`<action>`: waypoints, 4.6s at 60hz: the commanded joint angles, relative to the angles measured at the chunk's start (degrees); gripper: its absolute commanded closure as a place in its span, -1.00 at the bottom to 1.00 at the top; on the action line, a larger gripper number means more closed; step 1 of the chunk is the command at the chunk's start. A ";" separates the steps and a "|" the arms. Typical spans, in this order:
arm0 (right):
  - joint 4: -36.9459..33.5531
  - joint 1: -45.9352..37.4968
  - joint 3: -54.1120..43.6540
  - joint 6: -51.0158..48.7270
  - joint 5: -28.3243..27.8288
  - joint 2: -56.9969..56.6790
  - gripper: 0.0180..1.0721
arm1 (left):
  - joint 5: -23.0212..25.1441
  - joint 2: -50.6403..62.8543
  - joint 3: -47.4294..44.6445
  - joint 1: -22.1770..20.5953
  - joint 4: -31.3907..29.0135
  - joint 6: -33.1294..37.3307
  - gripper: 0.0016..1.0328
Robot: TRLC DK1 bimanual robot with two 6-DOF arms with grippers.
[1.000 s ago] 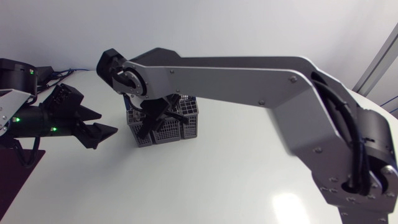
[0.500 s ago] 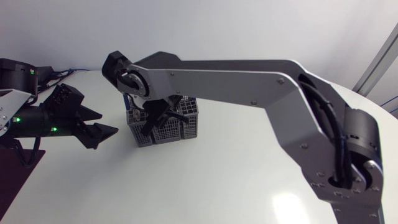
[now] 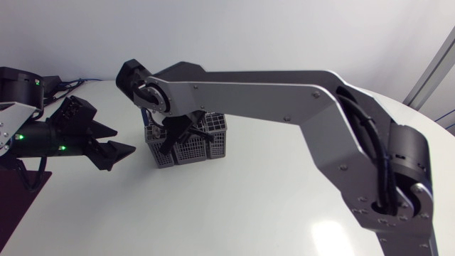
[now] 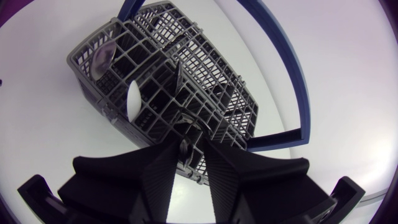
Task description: Unload the cutlery basket into the drawer organizer.
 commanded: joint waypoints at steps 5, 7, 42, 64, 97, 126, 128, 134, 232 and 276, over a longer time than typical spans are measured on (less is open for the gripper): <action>1.17 -0.58 -0.21 -0.67 2.06 1.73 0.89 | 0.58 0.48 -1.59 -0.26 0.27 1.10 -0.78; 1.17 -0.58 -0.30 -0.67 2.15 1.82 0.89 | 0.58 0.48 -1.67 -0.26 0.27 1.10 -0.78; 4.07 0.39 -4.17 -3.48 5.75 -0.38 0.89 | 0.58 0.39 -2.55 -0.26 0.27 1.27 -0.78; 4.07 2.23 -5.66 -5.51 8.30 -2.05 0.89 | 0.58 0.21 -2.73 -0.35 0.27 1.18 -0.78; 8.20 4.87 -11.37 -10.87 13.05 -8.20 0.89 | 0.58 -0.93 -2.99 -0.35 0.27 0.92 -0.78; 13.47 6.98 -18.49 -17.37 19.38 -13.92 0.89 | 0.58 -2.95 -2.99 -0.61 -0.69 0.57 -0.78; 13.65 7.07 -18.84 -17.63 19.90 -14.27 0.89 | 0.58 -3.04 -2.99 -0.61 -0.69 0.57 -0.78; 14.26 7.24 -19.90 -18.25 20.69 -15.50 0.89 | 0.58 -3.48 -2.99 -0.61 -0.87 0.57 -0.78; -2.26 -26.16 -55.93 -59.12 -9.80 -65.77 0.89 | -5.40 -6.73 -0.88 -11.86 -2.89 -6.02 -0.78; 8.37 -58.15 -62.00 -96.91 -14.29 -63.14 0.89 | -6.89 -6.91 -0.62 -13.35 -2.98 -6.99 -0.78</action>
